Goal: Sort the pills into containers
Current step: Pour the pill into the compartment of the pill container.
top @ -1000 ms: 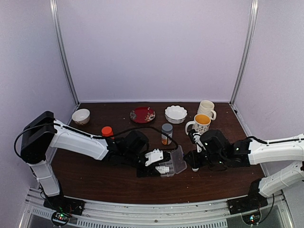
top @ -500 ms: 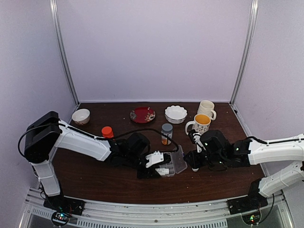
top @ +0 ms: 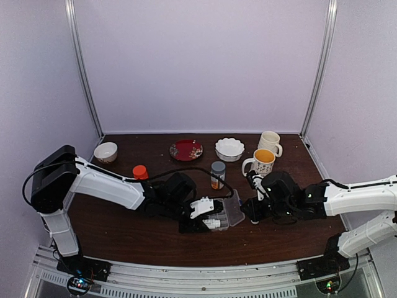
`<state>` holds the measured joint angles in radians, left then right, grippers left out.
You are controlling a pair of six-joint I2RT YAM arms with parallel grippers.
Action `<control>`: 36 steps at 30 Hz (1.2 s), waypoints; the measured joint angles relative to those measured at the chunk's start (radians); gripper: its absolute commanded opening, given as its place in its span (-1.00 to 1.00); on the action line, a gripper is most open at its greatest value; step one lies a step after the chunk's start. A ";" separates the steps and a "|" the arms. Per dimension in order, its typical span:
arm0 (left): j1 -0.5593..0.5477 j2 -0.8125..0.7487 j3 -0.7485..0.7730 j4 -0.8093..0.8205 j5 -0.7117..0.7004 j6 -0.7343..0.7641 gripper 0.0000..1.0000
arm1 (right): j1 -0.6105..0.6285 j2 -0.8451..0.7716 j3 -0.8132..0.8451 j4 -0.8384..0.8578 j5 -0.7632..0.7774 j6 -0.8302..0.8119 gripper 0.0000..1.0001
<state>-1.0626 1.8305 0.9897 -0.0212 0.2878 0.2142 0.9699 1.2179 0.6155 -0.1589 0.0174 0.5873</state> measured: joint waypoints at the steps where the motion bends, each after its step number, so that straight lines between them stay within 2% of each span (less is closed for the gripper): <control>1: 0.000 -0.004 0.000 -0.007 0.000 0.000 -1.00 | 0.000 0.000 0.000 0.000 0.000 0.000 -0.61; 25: 0.000 -0.027 0.055 -0.091 -0.016 0.000 -1.00 | 0.000 0.000 -0.002 0.006 0.000 0.004 -0.62; 28: 0.000 -0.033 0.060 -0.094 -0.015 0.000 -1.00 | 0.000 0.000 -0.005 0.008 0.000 0.004 -0.70; 31: 0.000 -0.033 0.068 -0.093 -0.015 0.000 -1.00 | 0.000 0.000 -0.008 0.018 -0.010 0.004 -1.00; 36: 0.000 -0.032 0.069 -0.094 -0.015 0.000 -1.00 | 0.000 -0.006 -0.029 0.089 -0.079 -0.002 -1.00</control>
<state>-1.0626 1.7985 1.0584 -0.1154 0.2726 0.2142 0.9699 1.2114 0.5861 -0.0704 -0.0620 0.5854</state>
